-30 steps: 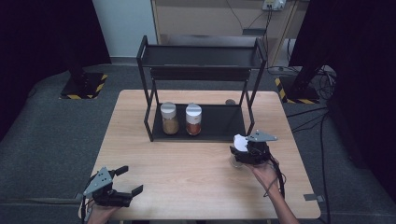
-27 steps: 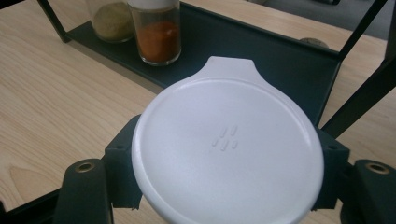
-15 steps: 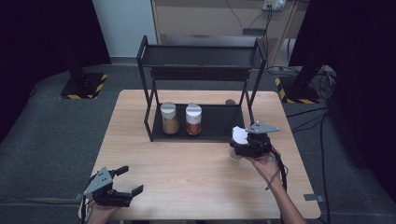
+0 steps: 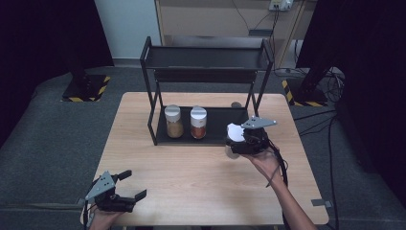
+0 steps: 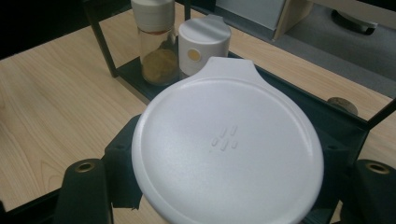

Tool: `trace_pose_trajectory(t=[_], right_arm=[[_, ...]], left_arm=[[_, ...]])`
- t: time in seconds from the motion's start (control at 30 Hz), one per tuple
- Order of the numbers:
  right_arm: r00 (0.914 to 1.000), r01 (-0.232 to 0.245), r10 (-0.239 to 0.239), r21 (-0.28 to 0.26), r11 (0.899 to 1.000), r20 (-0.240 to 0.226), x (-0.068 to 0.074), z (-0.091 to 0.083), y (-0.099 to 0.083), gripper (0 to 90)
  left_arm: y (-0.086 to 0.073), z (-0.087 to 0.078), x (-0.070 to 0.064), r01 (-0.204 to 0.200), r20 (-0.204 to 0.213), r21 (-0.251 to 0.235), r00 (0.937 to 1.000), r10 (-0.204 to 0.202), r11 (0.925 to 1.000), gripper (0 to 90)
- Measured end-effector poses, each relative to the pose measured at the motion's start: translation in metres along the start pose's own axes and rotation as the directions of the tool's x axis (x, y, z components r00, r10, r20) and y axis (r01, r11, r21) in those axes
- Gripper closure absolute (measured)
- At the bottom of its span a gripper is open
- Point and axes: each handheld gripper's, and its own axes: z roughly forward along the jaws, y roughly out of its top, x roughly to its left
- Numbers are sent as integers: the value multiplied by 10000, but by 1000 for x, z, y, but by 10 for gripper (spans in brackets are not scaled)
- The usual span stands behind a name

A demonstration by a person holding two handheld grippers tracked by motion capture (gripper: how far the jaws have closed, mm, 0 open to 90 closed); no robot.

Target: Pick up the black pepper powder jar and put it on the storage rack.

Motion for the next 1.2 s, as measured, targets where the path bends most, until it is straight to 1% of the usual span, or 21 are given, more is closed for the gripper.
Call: trace_pose_trajectory(t=[0.17,0.47,0.5,0.73,1.03,1.1,1.2], right_arm=[[9999,86,-85,77,9999,-129,1,5,8,310],[9999,64,-64,23,10000,-122,0,11,18,310],[9999,72,-72,39,10000,-107,0,13,22,310],[10000,18,-18,75,10000,-36,-3,21,31,310],[9997,-69,68,76,9999,231,-9,32,42,310],[9995,-204,201,110,9997,255,-11,35,44,310],[9989,-152,144,168,9997,452,-12,39,49,310]], left_arm=[[0,0,0,-12,12,-1,10000,12,10000,17],[0,0,0,-7,12,14,10000,7,10000,18],[0,0,0,5,8,10,10000,-5,10000,18],[0,0,0,8,23,24,10000,-8,10000,18],[0,0,0,-1,25,32,10000,1,10000,18],[0,0,0,4,22,29,10000,-4,10000,18],[0,0,0,8,19,26,10000,-8,10000,18]])
